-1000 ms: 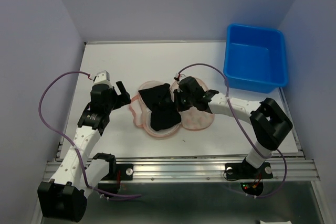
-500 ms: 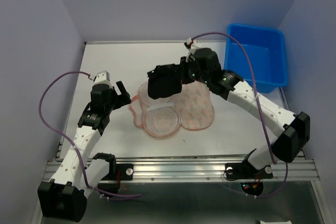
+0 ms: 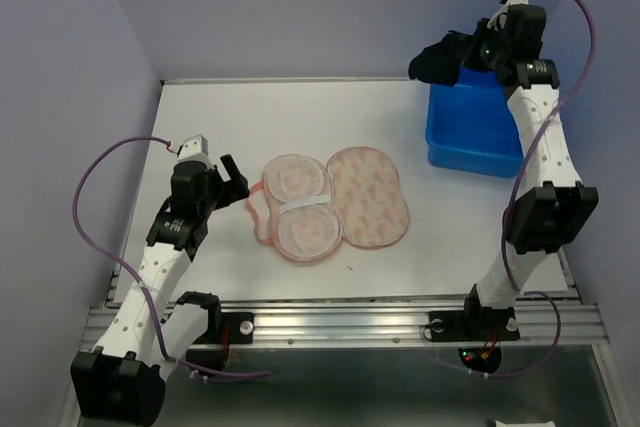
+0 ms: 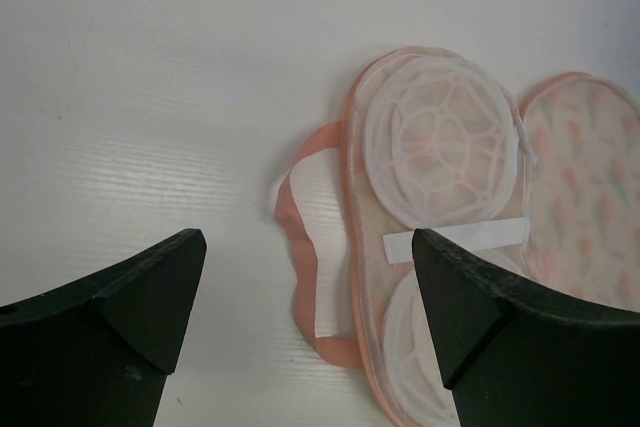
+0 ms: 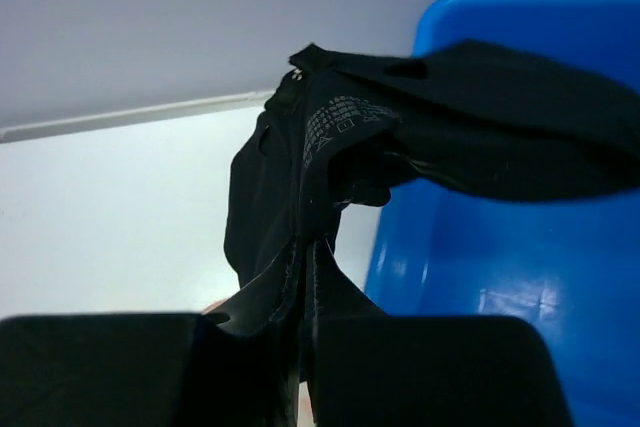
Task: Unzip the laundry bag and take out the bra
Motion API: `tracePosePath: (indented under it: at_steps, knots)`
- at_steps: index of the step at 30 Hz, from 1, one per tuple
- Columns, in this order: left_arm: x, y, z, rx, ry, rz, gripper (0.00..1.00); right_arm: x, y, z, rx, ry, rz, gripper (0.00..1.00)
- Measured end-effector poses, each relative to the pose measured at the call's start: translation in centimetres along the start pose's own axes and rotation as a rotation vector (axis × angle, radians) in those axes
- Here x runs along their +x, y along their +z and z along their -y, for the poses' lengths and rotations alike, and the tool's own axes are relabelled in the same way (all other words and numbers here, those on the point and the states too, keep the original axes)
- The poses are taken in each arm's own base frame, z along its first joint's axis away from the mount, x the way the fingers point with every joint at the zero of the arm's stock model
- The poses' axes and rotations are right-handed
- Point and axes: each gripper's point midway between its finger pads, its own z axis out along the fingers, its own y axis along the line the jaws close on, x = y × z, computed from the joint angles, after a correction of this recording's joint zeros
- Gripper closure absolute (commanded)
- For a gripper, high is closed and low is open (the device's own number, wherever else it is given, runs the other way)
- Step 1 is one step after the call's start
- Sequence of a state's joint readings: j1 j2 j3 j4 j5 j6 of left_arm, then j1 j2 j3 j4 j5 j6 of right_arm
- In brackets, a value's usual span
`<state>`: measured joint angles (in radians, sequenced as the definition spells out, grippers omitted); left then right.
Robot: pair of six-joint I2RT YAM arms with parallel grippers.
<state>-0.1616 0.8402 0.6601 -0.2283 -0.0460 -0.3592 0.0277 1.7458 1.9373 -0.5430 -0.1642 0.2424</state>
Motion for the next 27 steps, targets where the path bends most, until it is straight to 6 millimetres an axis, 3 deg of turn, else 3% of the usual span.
tracePosePath:
  at_steps: [3,7,10,15,17,22,27]
  knots:
    - [-0.2,-0.3,0.3,0.015,-0.001,0.01,0.03,-1.0,2.0,4.1,0.029,0.02,-0.012,0.99]
    - [-0.3,-0.5,0.5,0.03,-0.003,0.022,0.03,-0.9,4.6,9.0,0.041,0.034,-0.054,0.99]
    - [-0.1,-0.5,0.5,0.034,-0.002,0.014,0.03,0.1,6.5,11.5,0.025,0.04,-0.083,0.99]
    - [0.1,-0.5,0.8,0.056,-0.002,0.007,0.03,5.1,8.8,15.0,0.012,0.054,-0.201,0.99]
    - [0.1,-0.6,1.0,0.067,-0.002,0.005,0.03,8.0,9.3,16.2,0.015,0.062,-0.265,0.99]
    - [0.0,-0.8,1.4,0.086,-0.002,0.008,0.03,14.0,9.3,18.3,0.042,0.113,-0.397,0.99]
    - [0.0,-0.9,1.5,0.092,-0.003,0.009,0.03,17.9,8.8,20.5,0.087,0.152,-0.481,0.99]
